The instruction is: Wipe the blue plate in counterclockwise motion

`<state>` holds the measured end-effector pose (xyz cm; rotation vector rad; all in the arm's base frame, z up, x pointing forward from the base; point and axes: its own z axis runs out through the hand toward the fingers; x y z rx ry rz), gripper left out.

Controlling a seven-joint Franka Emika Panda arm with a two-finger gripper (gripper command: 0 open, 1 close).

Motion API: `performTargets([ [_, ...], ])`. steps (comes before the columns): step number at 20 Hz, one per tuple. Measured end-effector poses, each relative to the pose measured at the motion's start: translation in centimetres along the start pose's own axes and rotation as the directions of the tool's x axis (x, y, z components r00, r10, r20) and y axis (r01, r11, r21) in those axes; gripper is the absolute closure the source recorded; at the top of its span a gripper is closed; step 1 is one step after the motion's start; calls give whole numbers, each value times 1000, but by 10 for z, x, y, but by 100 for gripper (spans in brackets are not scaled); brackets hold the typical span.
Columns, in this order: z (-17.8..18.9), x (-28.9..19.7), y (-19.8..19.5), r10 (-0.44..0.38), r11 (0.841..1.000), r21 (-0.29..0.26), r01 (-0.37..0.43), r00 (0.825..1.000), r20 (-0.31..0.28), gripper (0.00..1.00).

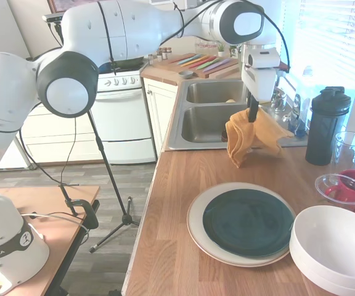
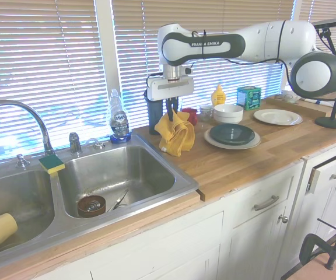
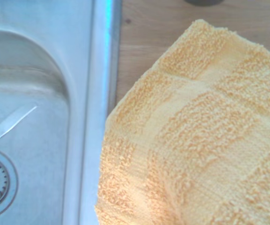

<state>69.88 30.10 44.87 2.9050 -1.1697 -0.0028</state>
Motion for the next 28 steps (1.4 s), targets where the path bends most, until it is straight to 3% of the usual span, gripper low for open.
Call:
performTargets([
  [7, 27, 6, -3, 6, 1000, -27, -5, 1000, 14, 100],
  [8, 27, 7, -3, 7, 1000, -26, -7, 1000, 13, 0],
  [28, 22, 16, -1, 20, 1000, -1, -20, 1000, 3, 0],
])
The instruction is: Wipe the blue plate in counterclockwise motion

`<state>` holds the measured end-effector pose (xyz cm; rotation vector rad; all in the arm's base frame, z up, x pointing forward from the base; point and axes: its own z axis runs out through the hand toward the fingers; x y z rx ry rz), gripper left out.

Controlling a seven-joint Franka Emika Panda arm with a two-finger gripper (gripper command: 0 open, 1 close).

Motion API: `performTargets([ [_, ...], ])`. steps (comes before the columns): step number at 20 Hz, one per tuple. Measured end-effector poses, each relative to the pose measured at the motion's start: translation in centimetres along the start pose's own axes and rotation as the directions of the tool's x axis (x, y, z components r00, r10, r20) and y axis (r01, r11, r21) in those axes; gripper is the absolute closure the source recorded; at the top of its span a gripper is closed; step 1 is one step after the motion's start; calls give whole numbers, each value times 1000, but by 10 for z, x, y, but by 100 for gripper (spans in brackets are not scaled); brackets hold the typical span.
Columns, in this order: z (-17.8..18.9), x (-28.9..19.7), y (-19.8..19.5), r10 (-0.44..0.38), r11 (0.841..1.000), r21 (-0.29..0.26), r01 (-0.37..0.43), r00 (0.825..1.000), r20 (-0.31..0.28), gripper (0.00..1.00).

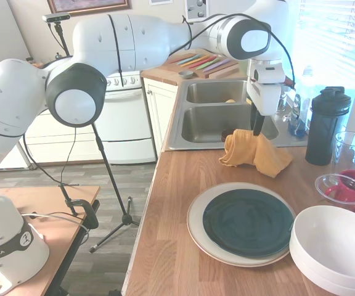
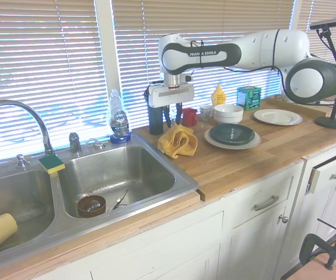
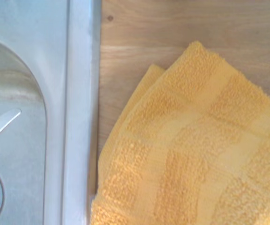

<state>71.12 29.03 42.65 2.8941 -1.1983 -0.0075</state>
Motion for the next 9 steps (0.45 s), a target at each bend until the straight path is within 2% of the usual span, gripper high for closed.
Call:
performTargets([
  [5, -23, 16, 9, 24, 999, 41, -23, 1000, -18, 0],
  [9, -36, 26, 22, 42, 998, 50, -41, 999, -26, 0],
])
